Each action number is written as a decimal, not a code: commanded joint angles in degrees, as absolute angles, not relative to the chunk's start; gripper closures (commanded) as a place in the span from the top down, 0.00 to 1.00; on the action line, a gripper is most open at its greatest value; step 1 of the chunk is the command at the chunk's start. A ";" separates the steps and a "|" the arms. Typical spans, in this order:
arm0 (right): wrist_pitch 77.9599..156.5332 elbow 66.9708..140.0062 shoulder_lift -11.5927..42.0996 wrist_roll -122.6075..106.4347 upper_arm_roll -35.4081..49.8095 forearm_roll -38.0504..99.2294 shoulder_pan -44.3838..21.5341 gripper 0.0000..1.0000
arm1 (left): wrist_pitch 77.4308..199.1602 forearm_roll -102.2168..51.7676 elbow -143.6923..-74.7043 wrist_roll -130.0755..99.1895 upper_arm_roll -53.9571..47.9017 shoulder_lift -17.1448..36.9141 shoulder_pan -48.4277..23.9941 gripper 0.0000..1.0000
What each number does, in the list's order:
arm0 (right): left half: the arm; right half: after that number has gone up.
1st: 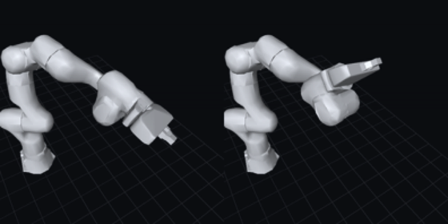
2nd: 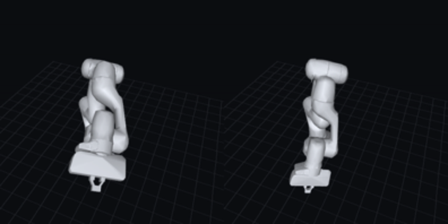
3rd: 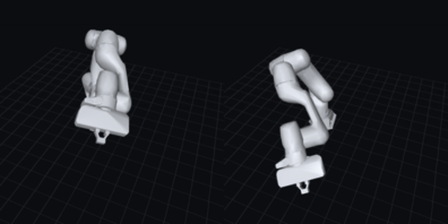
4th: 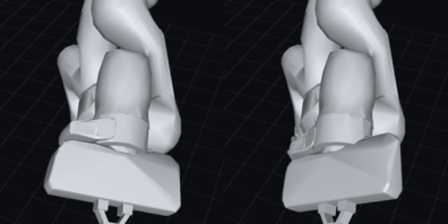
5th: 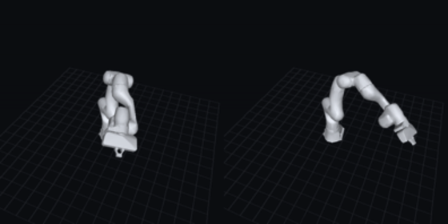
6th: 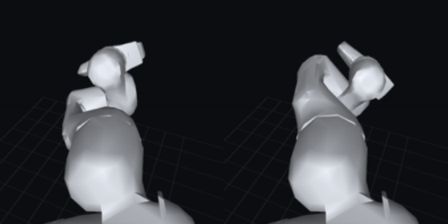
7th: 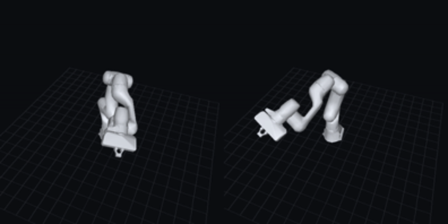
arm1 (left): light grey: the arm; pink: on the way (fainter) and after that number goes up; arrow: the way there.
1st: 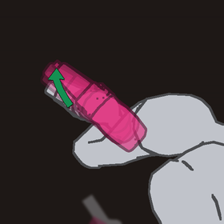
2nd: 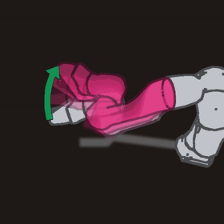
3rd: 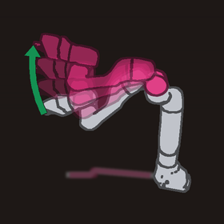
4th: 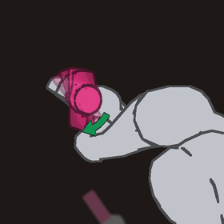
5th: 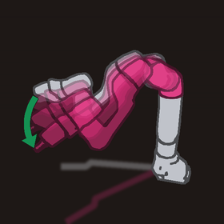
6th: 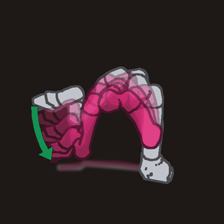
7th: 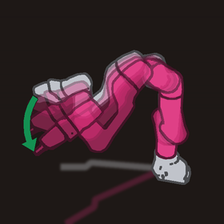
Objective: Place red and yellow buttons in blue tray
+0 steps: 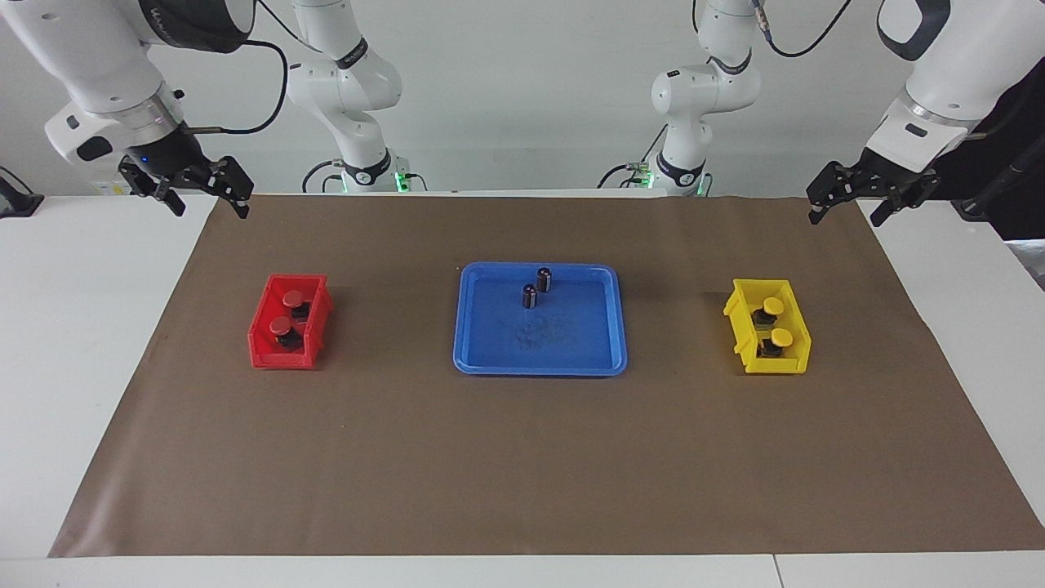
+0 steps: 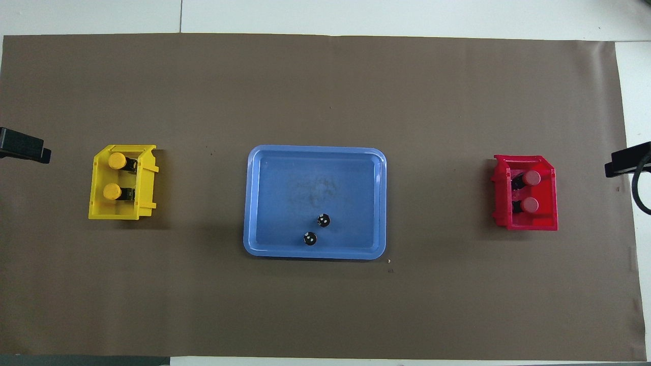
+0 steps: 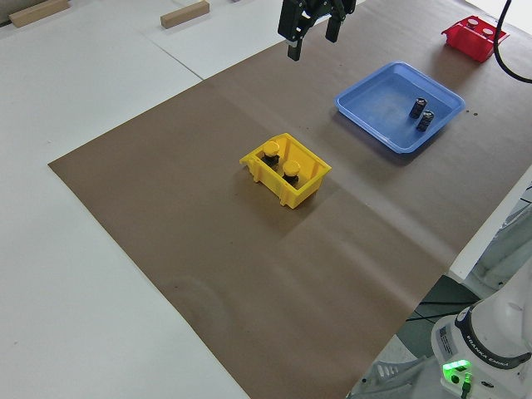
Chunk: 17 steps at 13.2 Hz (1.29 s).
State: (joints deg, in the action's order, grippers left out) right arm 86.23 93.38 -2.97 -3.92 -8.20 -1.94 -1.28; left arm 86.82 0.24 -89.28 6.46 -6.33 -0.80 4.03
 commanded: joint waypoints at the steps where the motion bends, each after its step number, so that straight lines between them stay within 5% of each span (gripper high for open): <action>1: 86.57 94.13 -3.34 -3.08 -8.00 -1.93 -1.23 1.00 | 86.13 1.76 -90.35 6.86 -6.24 -2.02 3.78 1.00; 12: 86.83 94.39 -3.43 -5.17 -8.00 -1.93 -1.32 0.99 | 85.87 1.76 -90.61 6.86 -6.24 -2.20 3.78 1.00; 17: 101.30 106.93 -5.89 -6.85 -8.00 -1.76 -2.55 0.74 | 86.48 1.76 -90.62 6.77 -6.33 -2.11 3.17 1.00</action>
State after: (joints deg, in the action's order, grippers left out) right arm 95.11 99.21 -3.51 -5.07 -8.03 -1.92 -2.65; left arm 86.70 0.24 -89.37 6.46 -6.39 -0.80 3.98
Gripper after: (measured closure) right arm 0.198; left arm 0.000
